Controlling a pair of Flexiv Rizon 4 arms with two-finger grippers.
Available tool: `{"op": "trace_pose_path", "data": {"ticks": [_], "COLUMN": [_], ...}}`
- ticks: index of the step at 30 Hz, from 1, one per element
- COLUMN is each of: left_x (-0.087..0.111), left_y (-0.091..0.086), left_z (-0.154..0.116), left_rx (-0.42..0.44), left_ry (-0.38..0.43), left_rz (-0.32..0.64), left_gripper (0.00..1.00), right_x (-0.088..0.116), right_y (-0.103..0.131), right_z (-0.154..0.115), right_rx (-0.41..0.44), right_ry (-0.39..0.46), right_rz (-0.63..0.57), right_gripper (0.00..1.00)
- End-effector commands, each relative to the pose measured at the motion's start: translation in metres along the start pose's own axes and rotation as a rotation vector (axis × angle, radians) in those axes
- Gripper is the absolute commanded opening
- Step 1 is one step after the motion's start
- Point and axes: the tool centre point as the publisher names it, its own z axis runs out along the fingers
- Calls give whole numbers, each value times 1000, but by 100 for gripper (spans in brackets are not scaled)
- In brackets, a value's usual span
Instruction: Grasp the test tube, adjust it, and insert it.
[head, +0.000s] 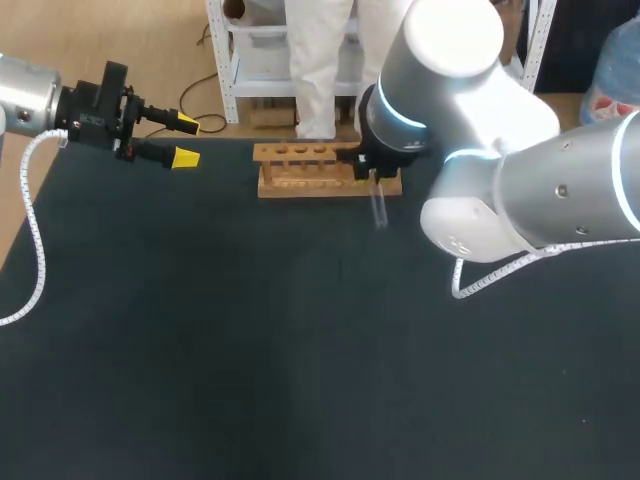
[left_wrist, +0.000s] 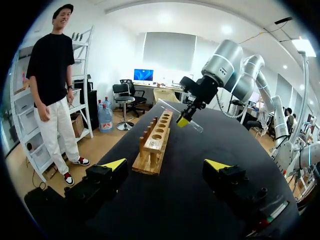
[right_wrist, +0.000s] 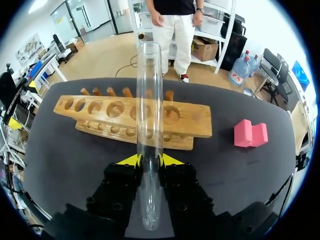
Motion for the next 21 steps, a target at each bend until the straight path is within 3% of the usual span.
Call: {"op": "trace_pose_path", "data": {"ticks": [1,12,21], "left_x": [1,1,1], "left_y": [0,0,0], "left_z": [0,0,0], "left_rx": [0,0,0], "left_ry": [-2,-2,-2], "left_rz": [3,3,3], "left_gripper": [100,100,100], "right_x": [10,10,15], "right_y": [-5,-15,-10], "right_z": [-20,-62,-89], "right_rx": [11,42,34], "right_ry": [-51,-140,-174], "right_rz": [10,52,35], "right_gripper": [0,0,0]}}
